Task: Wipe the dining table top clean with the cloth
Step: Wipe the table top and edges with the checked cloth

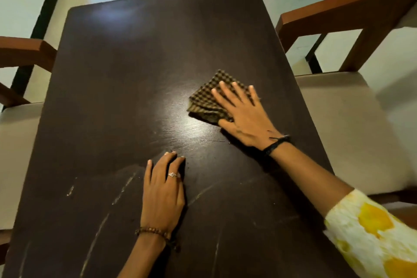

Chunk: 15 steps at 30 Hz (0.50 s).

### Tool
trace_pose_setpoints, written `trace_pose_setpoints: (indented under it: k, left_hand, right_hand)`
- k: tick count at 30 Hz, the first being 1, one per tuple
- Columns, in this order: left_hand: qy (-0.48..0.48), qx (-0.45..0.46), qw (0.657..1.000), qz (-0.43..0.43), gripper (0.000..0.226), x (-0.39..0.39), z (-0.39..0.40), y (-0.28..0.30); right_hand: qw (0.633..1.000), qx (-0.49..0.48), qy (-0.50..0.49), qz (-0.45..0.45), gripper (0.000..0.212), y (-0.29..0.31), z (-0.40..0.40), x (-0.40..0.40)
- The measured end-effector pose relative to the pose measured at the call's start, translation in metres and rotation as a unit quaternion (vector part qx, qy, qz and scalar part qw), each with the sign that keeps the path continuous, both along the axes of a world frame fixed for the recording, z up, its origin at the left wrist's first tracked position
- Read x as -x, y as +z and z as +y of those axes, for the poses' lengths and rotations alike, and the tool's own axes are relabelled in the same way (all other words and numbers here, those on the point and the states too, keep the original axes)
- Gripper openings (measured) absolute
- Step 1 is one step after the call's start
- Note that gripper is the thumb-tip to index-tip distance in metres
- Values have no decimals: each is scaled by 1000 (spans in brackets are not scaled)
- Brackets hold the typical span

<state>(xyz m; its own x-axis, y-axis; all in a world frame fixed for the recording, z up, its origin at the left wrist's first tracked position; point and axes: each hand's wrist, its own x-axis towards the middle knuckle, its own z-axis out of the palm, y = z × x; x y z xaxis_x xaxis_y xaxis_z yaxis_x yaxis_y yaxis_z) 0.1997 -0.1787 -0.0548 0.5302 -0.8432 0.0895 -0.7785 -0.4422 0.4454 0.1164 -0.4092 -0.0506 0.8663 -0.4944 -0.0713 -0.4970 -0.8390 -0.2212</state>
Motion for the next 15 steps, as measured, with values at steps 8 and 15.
trace_pose_setpoints:
  k: [8, 15]
  left_hand:
    - [12, 4, 1000, -8, 41, 3, -1, 2]
    - [13, 2, 1000, -13, 42, 3, 0, 0]
  right_hand:
    - [987, -17, -155, 22, 70, 7, -9, 89]
    - [982, -8, -185, 38, 76, 0, 40, 124]
